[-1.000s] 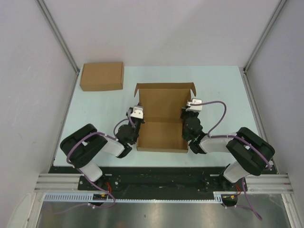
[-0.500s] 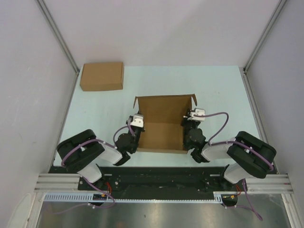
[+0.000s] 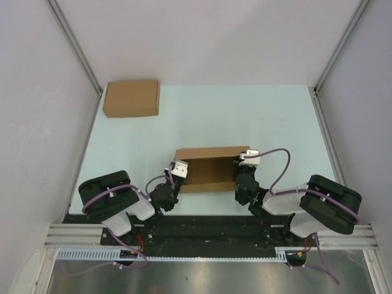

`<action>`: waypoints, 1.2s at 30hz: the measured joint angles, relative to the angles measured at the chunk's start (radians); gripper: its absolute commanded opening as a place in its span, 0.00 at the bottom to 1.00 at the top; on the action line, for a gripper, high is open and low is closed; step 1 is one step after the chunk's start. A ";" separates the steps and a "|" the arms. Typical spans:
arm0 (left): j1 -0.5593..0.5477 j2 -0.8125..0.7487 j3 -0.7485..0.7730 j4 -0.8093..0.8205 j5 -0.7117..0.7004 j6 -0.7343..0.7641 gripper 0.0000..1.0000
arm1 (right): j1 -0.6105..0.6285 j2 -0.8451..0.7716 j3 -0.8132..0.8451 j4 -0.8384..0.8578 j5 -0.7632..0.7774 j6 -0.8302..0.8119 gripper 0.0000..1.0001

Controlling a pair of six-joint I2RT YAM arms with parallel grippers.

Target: Fold the paper box

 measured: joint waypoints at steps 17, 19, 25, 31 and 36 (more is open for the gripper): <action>-0.197 -0.137 -0.106 -0.174 -0.003 0.033 0.51 | 0.057 -0.198 -0.007 -0.467 -0.077 0.200 0.35; -0.231 -0.175 -0.106 -0.180 -0.021 0.060 0.52 | 0.058 -0.212 -0.015 -0.486 -0.077 0.209 0.35; -0.368 -0.309 -0.107 -0.188 -0.082 0.169 0.54 | 0.060 -0.234 -0.038 -0.525 -0.077 0.230 0.35; -0.575 -0.466 -0.107 -0.197 -0.179 0.316 0.54 | 0.066 -0.285 -0.048 -0.564 -0.080 0.240 0.43; -0.680 -0.617 -0.090 -0.207 -0.264 0.438 0.54 | 0.080 -0.394 -0.049 -0.636 -0.104 0.249 0.48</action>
